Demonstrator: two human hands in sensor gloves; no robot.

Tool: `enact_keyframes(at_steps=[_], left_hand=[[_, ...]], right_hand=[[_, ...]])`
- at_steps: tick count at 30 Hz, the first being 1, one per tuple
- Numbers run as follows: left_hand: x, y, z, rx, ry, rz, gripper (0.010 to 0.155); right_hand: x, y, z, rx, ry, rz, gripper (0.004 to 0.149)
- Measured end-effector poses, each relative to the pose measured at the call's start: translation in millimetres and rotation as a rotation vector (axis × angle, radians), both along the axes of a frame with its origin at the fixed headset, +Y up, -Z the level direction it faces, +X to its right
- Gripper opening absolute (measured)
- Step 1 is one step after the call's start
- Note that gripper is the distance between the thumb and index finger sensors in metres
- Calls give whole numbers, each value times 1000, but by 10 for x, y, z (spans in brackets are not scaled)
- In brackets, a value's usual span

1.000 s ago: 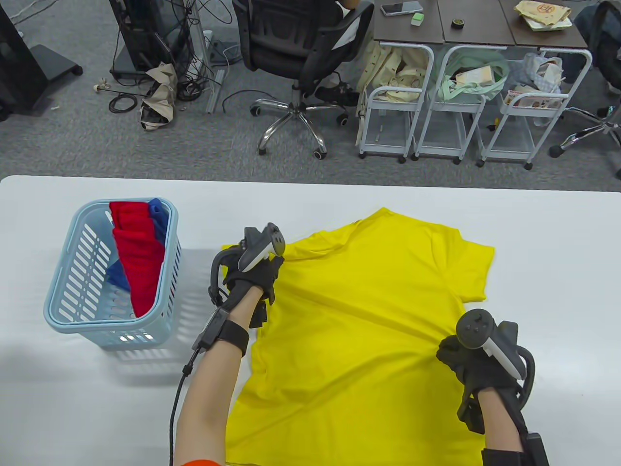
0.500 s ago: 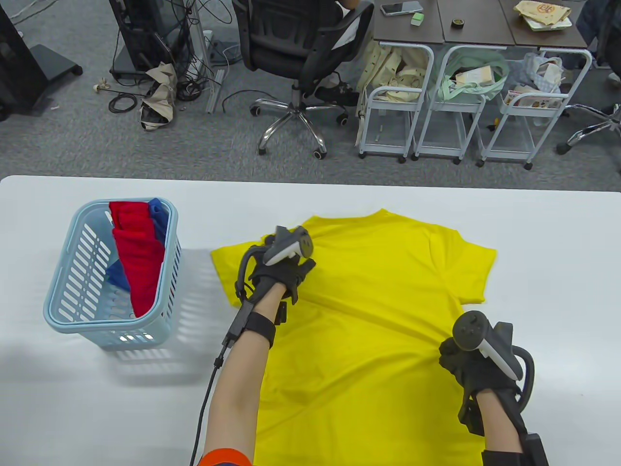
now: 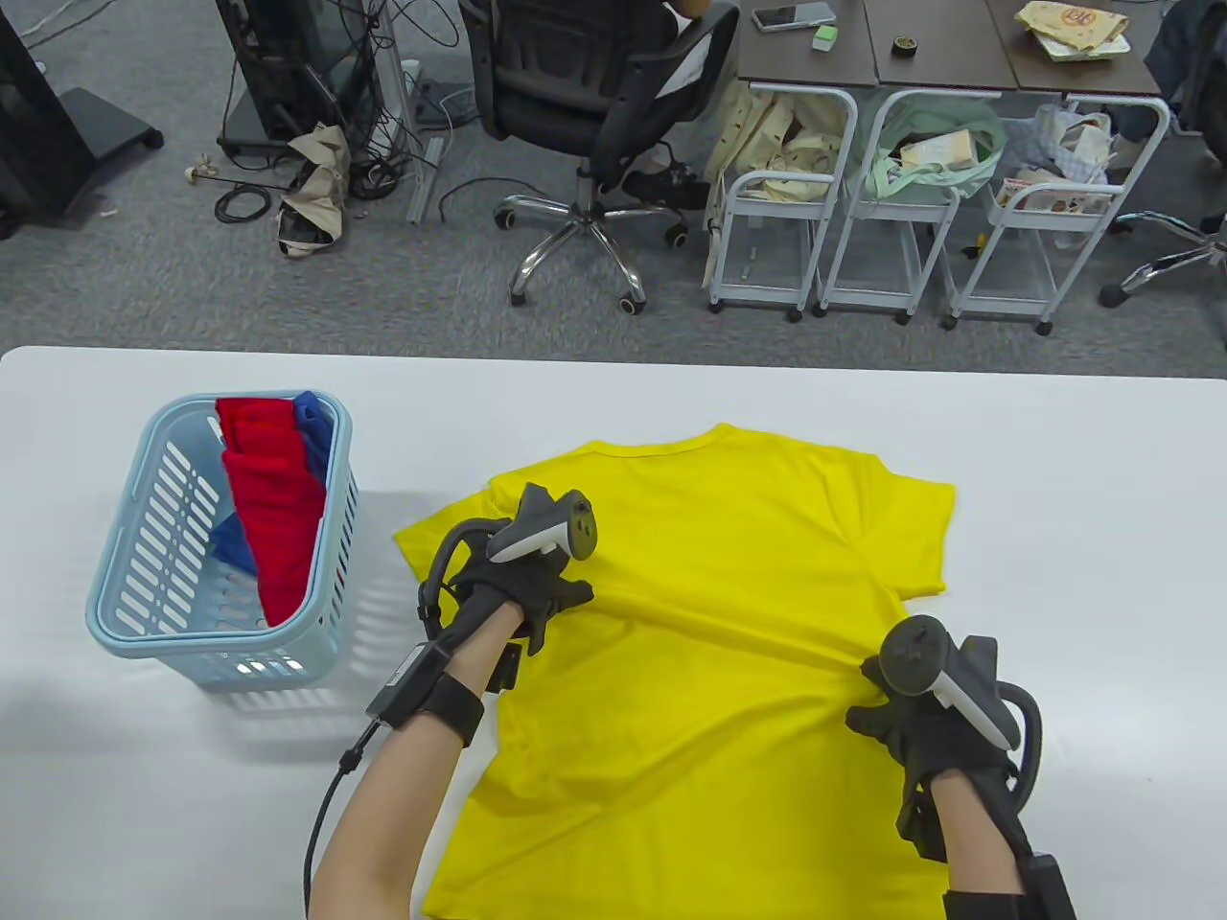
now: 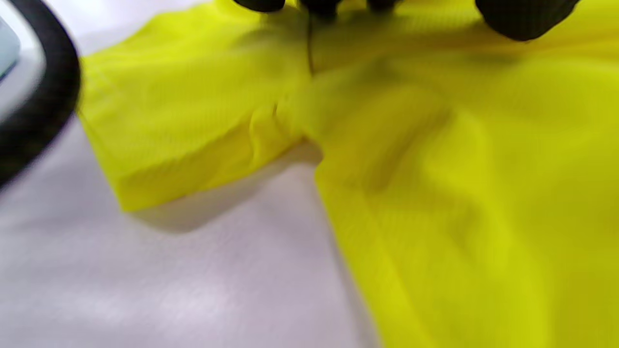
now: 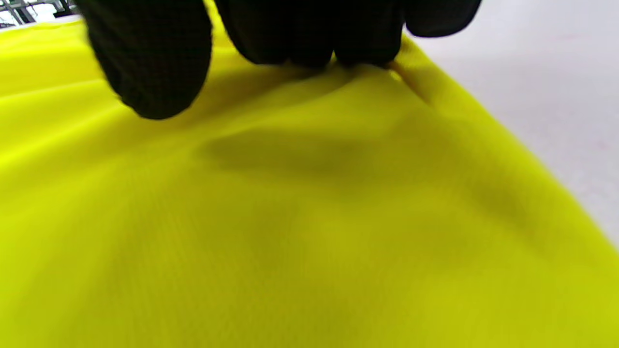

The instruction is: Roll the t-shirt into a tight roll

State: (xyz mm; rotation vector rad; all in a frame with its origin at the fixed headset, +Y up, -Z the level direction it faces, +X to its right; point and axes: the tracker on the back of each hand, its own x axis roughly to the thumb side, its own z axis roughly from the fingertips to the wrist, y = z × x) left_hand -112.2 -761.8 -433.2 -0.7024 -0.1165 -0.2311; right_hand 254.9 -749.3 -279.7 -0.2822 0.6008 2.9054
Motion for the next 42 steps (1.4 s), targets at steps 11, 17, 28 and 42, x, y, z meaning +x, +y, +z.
enact_keyframes(at_steps=[11,17,28,42], left_hand=[[-8,160,260,316,-26,-76,72],[-92,-100,848,13,-121,109,71],[-351,55,996,120,-40,80,77],[-58,-219,344,20,44,87,76]], right_hand=[[-172,-14,-66,3,74,-45,81],[-266,-63,-41,-24,120,-73,79],[-352,135,-213,5,113,-153,70],[-26,-240,-831,-195,-33,-31,78]])
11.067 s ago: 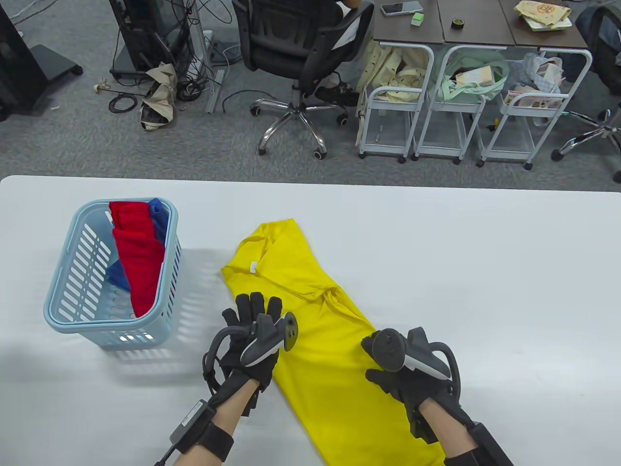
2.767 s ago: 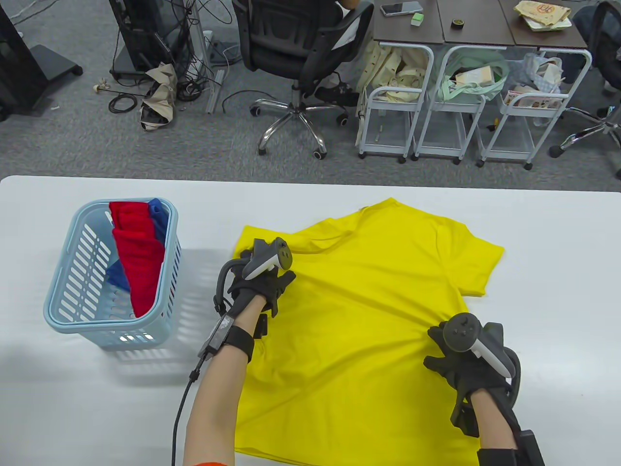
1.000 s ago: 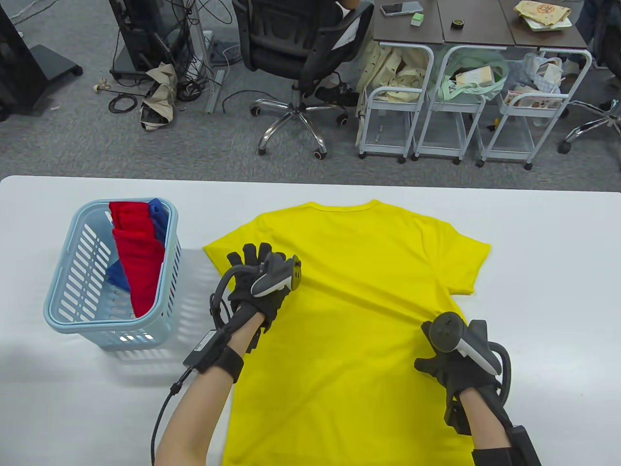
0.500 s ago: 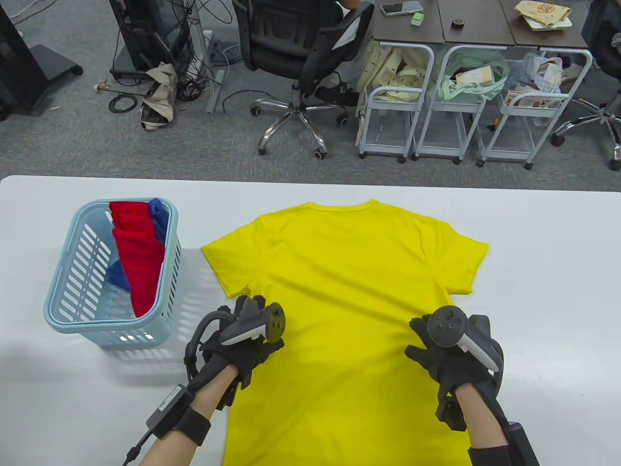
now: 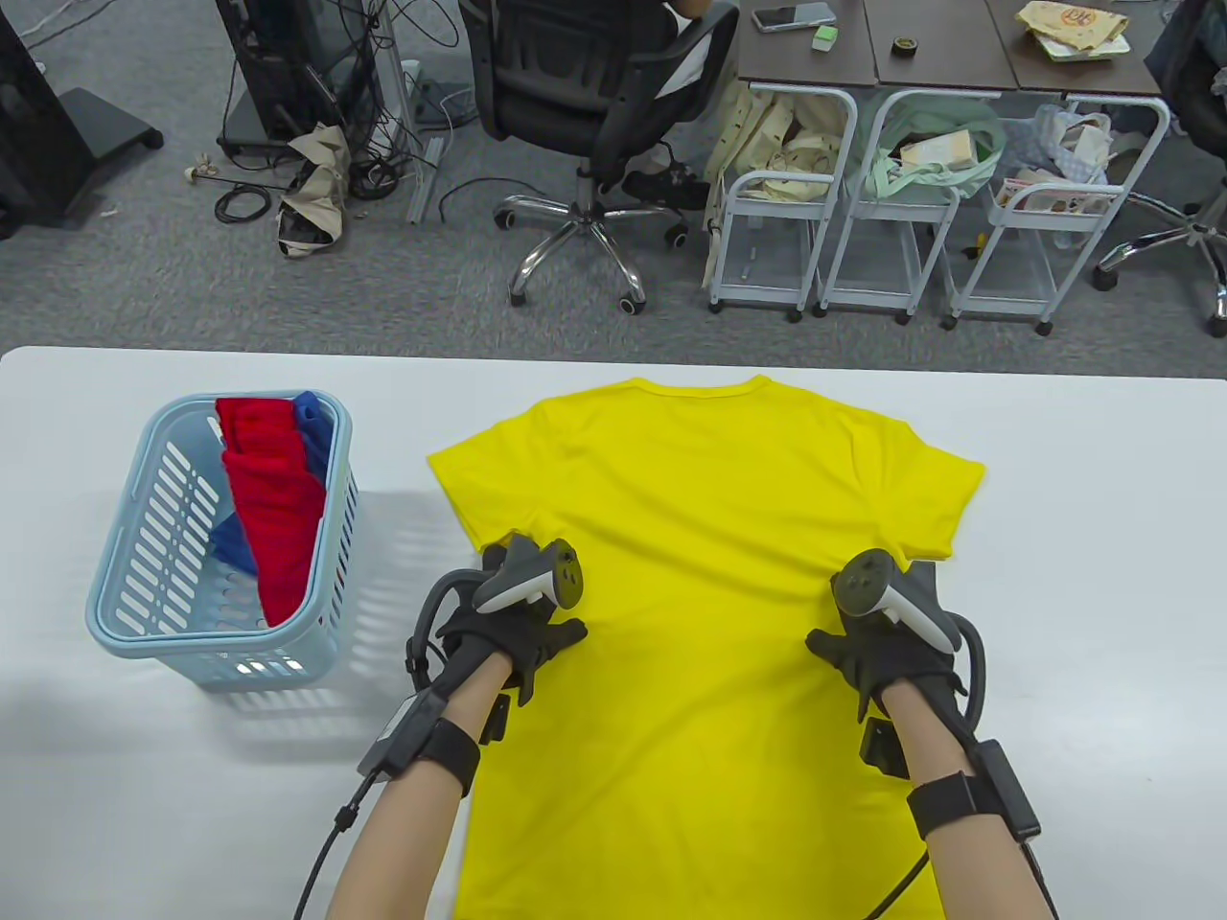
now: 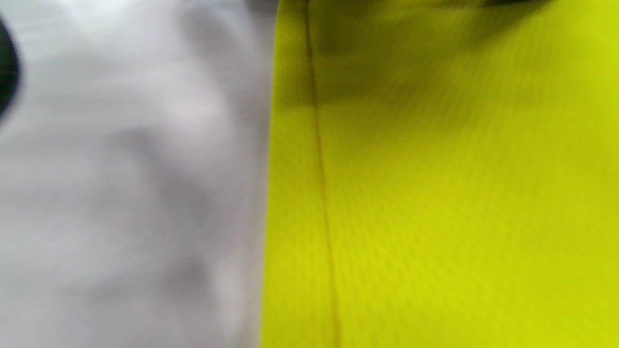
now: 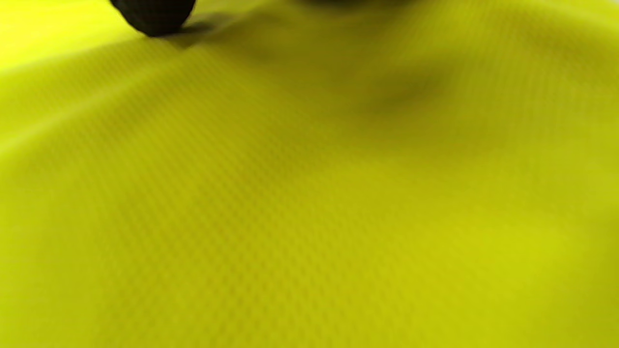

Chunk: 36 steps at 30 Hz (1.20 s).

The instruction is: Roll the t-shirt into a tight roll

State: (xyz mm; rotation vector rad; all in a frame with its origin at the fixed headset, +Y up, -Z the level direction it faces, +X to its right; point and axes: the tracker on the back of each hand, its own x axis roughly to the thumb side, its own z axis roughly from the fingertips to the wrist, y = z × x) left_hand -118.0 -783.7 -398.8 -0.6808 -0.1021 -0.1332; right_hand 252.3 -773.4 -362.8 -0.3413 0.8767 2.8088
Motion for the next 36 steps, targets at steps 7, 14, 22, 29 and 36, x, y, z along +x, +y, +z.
enact_keyframes(at_steps=[7,14,22,29,36], left_hand=[[231,42,-129,79,-24,20,74],[-205,327,-305,158,107,32,69],[-358,172,-534,145,138,70,65],[-527,47,-726,127,255,21,60],[-336,107,-702,293,144,-11,69]], right_hand=[[274,30,-184,-40,-49,25,76],[-284,293,43,94,129,44,79],[-1444,312,563,98,503,52,83],[-1589,75,781,74,531,157,84],[-2178,237,1014,155,724,91,79]])
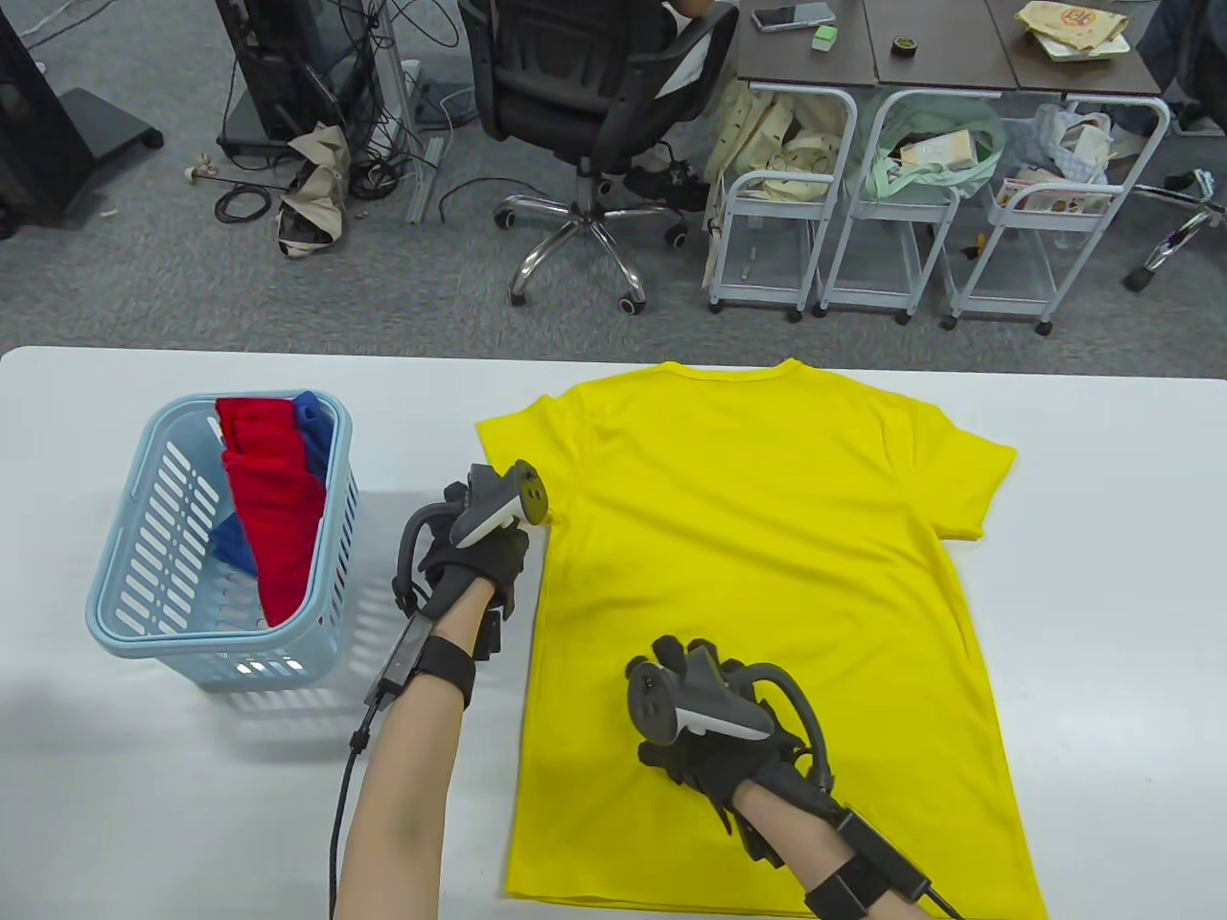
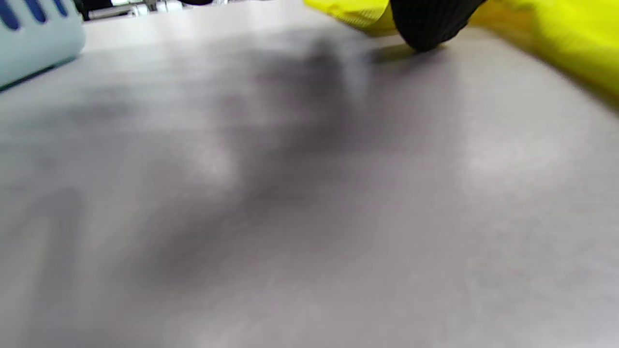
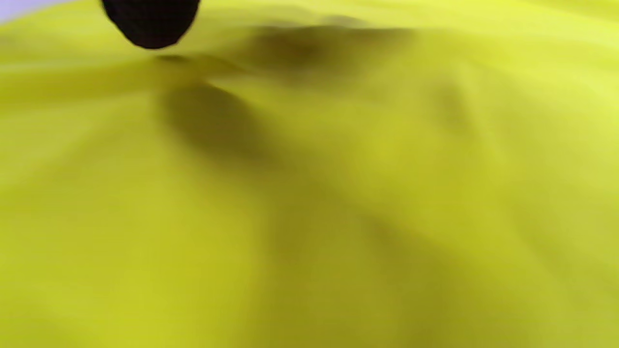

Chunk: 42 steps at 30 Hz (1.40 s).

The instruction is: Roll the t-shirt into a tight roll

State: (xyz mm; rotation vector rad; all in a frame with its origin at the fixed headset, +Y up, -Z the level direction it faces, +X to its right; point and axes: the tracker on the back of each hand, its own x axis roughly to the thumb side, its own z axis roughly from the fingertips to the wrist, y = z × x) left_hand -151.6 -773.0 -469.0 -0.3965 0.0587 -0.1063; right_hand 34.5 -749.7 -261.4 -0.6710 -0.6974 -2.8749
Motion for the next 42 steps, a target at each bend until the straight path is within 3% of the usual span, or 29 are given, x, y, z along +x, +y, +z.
enact_keyframes(at_steps=[5,9,13,17,26,31,34,42], left_hand=[[249,-18,-4,21,-199,21,71],[221,-77,-63,14,-117,123,58],[269,-22,-79,71,-155,52,55],[278,-37,-99,157,-179,57,47],[284,-27,-86,160,-231,-60,44],[63,21,-99,181,-117,-56,44],[-68,158,-74,221,-71,-62,44],[-187,803,39,422,26,-7,45]], right_hand=[[-581,-20,348,-29,269,-32,74],[-724,-94,470,-10,340,2,68],[-718,-68,473,10,345,-3,63],[-732,-55,480,33,355,-10,40],[-679,-6,489,8,352,-62,39],[-671,252,485,53,341,-151,39],[-736,424,491,99,355,-180,39],[-705,874,486,146,359,-386,38]])
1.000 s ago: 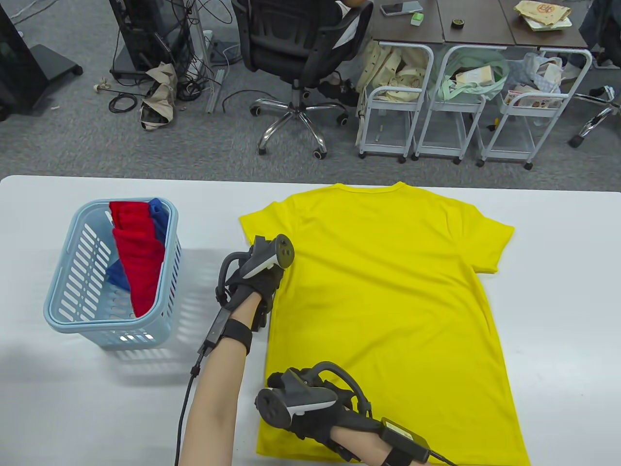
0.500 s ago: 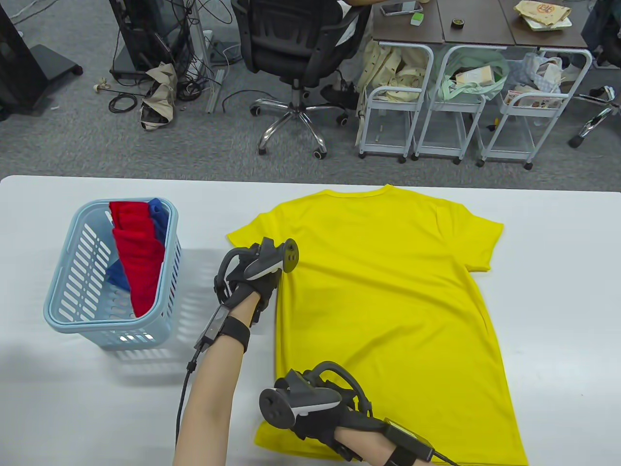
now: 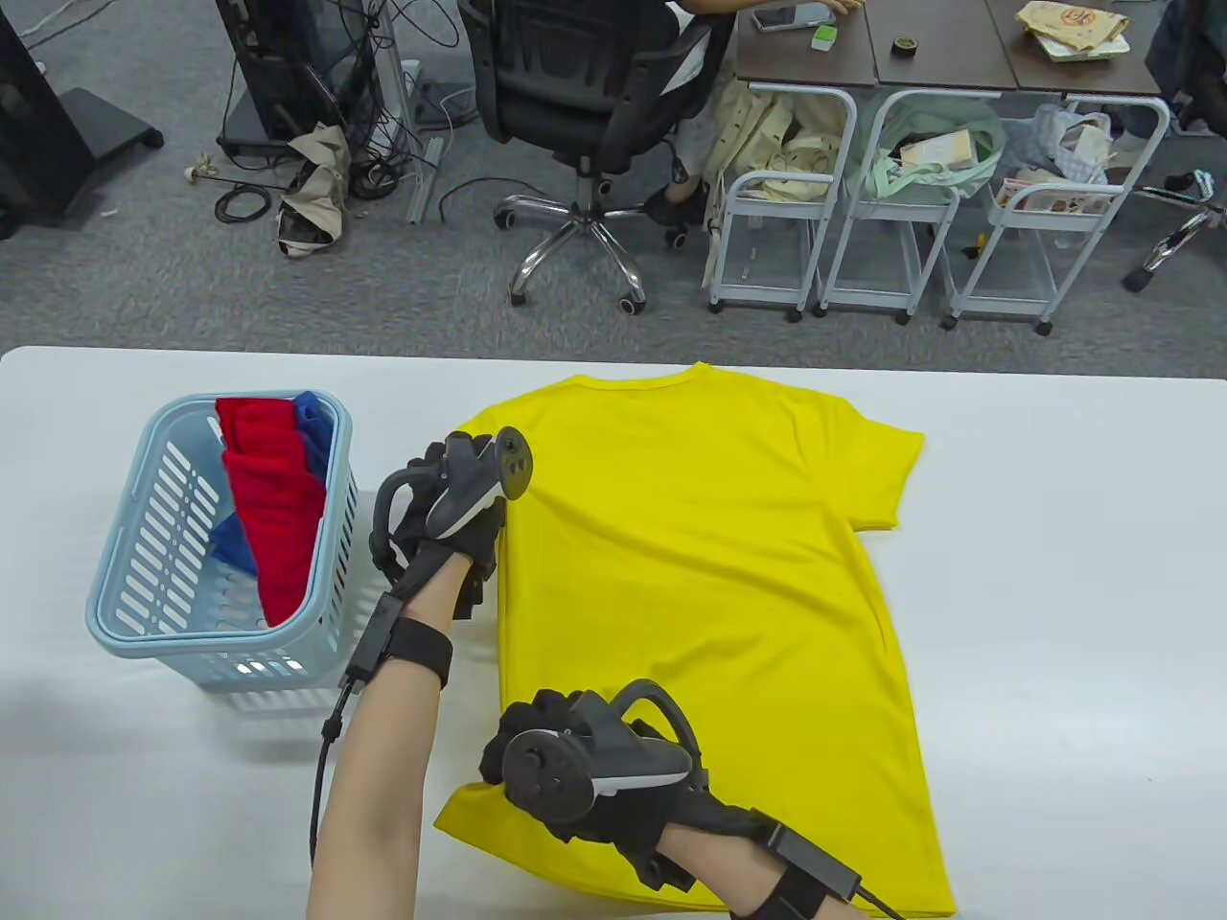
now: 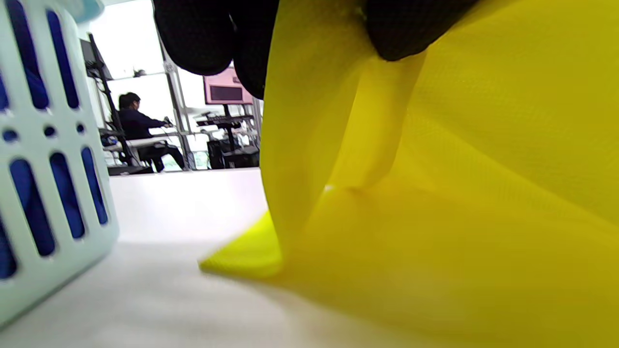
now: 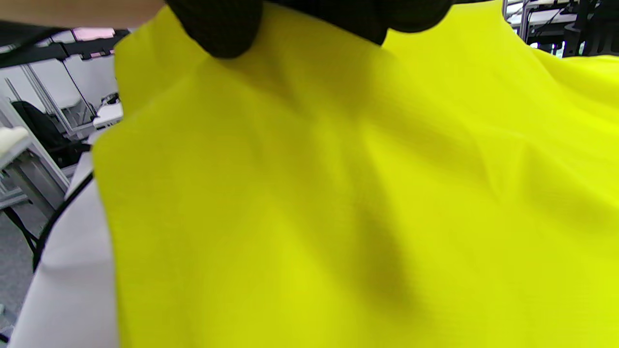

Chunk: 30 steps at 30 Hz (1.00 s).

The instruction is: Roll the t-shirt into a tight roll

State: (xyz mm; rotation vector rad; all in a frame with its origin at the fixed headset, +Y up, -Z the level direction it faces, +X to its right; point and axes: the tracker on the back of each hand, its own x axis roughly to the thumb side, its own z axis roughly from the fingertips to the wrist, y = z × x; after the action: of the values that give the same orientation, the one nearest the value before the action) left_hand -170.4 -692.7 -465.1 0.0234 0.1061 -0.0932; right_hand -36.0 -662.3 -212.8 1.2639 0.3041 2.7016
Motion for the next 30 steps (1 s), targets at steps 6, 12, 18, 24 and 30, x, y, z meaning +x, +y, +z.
enact_keyframes(at_steps=[6,12,18,24,30], left_hand=[[210,162,53,33,-10,163,44],[1040,172,78,17,-142,304,44],[1879,218,69,10,-250,314,43],[2397,80,165,-27,-330,506,53],[2403,-152,279,-195,-361,434,71]], right_hand=[[389,107,-72,-106,-20,-97,37],[1044,150,-72,-169,-63,-143,36],[1914,179,-37,-194,-190,-173,36],[2718,102,23,-236,-358,14,40],[3149,-10,-115,-205,-624,97,54]])
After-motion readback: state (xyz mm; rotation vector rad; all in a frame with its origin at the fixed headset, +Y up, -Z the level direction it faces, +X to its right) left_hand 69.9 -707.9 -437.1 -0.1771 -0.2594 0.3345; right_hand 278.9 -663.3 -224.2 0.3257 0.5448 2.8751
